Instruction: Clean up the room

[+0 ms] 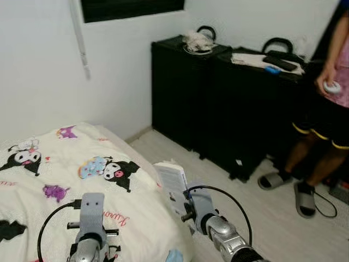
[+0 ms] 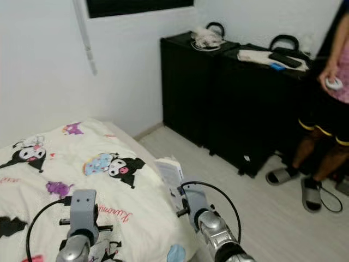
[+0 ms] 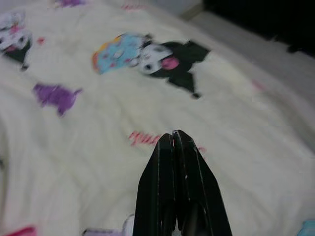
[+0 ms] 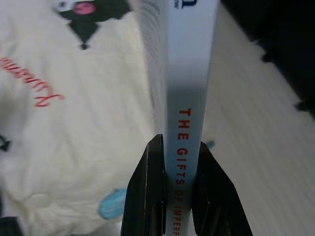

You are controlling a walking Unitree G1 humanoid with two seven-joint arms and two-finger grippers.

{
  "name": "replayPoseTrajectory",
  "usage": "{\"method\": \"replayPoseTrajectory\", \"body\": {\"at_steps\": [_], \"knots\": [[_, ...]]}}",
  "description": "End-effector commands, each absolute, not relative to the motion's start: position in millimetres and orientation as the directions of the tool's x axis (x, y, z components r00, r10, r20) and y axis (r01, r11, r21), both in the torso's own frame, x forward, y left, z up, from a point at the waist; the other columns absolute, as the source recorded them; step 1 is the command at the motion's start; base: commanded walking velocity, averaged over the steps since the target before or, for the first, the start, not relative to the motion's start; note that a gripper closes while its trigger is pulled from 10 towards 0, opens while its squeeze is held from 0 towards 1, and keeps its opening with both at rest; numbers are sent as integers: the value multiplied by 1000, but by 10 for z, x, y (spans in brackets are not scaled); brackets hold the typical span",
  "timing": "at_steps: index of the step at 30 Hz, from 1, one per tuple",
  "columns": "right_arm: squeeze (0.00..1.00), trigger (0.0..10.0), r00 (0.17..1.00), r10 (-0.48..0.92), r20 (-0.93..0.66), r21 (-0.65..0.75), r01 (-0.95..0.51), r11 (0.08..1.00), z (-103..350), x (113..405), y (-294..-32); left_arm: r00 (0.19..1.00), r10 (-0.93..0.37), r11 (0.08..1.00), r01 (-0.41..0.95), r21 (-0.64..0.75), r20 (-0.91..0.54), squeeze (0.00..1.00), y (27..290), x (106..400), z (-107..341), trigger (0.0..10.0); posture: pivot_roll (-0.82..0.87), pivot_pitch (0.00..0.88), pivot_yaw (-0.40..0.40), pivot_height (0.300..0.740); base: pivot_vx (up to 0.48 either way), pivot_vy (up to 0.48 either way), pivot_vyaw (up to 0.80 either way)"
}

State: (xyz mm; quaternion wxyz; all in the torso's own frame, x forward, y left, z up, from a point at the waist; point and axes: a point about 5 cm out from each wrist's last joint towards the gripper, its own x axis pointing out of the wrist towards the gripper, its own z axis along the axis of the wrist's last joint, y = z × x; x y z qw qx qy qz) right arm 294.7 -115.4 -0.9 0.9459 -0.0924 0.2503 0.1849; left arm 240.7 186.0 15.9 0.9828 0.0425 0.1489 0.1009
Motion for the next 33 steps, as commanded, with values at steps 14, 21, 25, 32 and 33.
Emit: {"method": "replayPoseTrajectory", "body": {"at_steps": [14,21,25,32,33], "knots": [[0,10000,818,291,-497,-90,-382,920,18,2981,-1167,935,201,978,-173,120,-292,0,1841,2398,135,10000,-44,0,-25,740,0,0,-800],[0,10000,819,287,-497,-93,-379,921,13,2977,-1164,938,186,980,-156,125,-292,0,1823,2404,135,10000,-47,0,-20,740,0,0,-800],[0,10000,818,284,-500,-90,-375,923,8,2974,-1164,939,183,980,-152,127,-292,0,1821,2409,135,10000,-46,0,-21,740,0,0,-800],[0,10000,817,280,-504,-85,-369,925,5,2976,-1165,941,174,981,-141,131,-290,0,1813,2418,138,10000,-47,0,-14,740,0,0,-800],[0,10000,817,279,-504,-81,-366,927,4,2976,-1165,941,172,982,-139,132,-290,0,1811,2419,138,10000,-48,0,-14,740,0,0,-800]]}}
